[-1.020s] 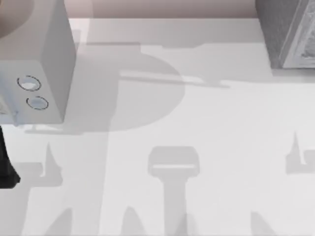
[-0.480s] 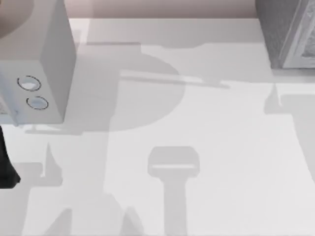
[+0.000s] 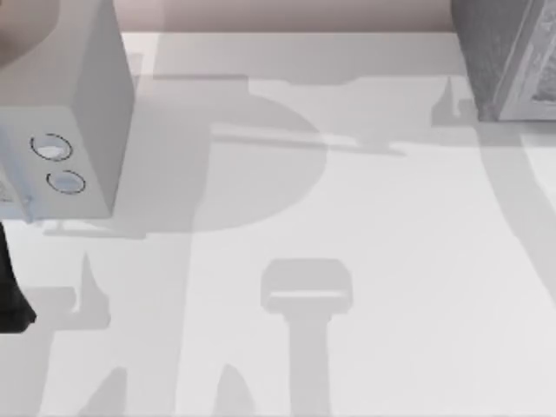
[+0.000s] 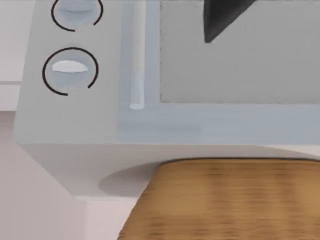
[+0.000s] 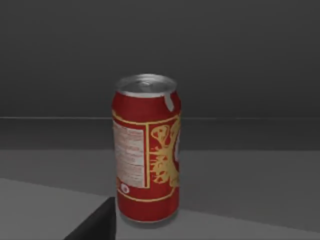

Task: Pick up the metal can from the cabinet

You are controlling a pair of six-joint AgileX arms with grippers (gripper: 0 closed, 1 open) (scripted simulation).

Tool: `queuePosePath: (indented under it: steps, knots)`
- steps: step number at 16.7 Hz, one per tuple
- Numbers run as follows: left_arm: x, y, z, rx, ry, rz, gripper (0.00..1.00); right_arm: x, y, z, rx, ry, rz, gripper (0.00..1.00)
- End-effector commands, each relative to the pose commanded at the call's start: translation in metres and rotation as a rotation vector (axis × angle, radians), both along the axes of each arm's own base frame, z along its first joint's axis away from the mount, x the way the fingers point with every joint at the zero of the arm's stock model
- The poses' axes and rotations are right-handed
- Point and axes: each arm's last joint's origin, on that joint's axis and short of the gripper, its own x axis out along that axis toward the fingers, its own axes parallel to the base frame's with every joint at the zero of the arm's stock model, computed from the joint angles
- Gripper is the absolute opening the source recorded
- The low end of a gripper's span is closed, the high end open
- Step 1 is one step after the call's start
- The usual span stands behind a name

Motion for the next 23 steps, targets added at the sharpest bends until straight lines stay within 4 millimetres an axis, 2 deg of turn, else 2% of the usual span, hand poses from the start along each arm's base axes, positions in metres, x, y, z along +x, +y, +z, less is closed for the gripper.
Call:
queuePosePath:
  steps: [4, 10, 17, 23]
  knots:
    - [0.000, 0.000, 0.000, 0.000, 0.000, 0.000, 1.00, 0.016, 0.006, 0.012, 0.002, -0.003, 0.002, 1.00]
    - [0.000, 0.000, 0.000, 0.000, 0.000, 0.000, 1.00, 0.015, 0.006, 0.012, 0.002, -0.007, -0.002, 1.00]
    - [0.000, 0.000, 0.000, 0.000, 0.000, 0.000, 1.00, 0.029, 0.036, -0.014, 0.000, -0.014, -0.012, 1.00]
    - [0.000, 0.000, 0.000, 0.000, 0.000, 0.000, 1.00, 0.034, 0.038, -0.014, 0.001, -0.016, -0.013, 1.00]
